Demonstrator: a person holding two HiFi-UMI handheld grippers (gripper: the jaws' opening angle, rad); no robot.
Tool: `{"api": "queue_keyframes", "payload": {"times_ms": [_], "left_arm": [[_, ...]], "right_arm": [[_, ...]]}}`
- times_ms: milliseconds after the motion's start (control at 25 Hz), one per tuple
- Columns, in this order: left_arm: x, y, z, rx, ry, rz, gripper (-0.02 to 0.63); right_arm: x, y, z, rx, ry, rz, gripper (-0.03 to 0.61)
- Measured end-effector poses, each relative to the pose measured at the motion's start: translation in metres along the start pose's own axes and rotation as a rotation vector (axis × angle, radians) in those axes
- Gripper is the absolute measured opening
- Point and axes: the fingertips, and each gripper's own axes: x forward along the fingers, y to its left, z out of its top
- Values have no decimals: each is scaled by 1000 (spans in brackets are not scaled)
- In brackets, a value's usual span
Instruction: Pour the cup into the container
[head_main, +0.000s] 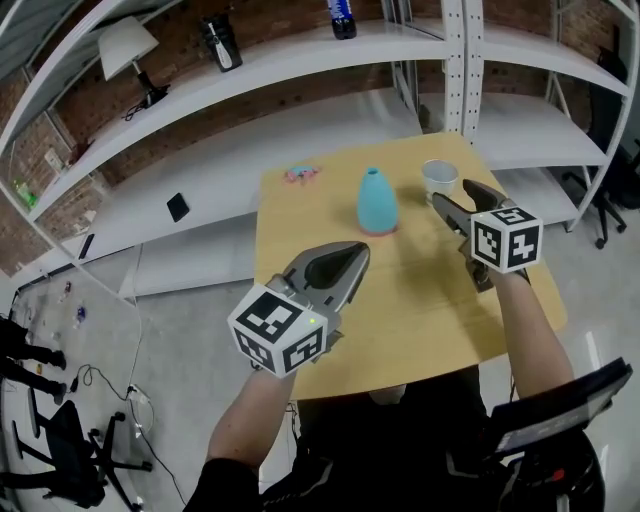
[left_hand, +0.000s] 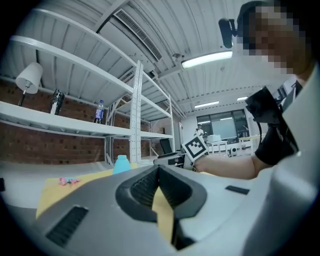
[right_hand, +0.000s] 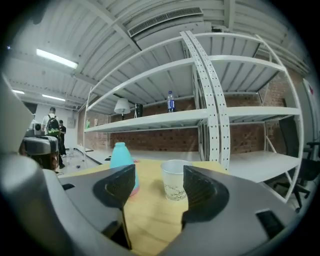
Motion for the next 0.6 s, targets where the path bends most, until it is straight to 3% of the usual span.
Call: {"api": "queue_keyframes", "payload": {"times_ms": [200,440,600], "left_arm": [[13,25,-18,-29,40,16,0],[19,66,-30,-77,31,77,0],[25,94,-40,-36,68,117,0]], "right_arm": [[26,-20,-19,12,70,-35,295],[50,-29,-30,10,115,-40,302],[57,-36,-34,22,121,-44,304]]}}
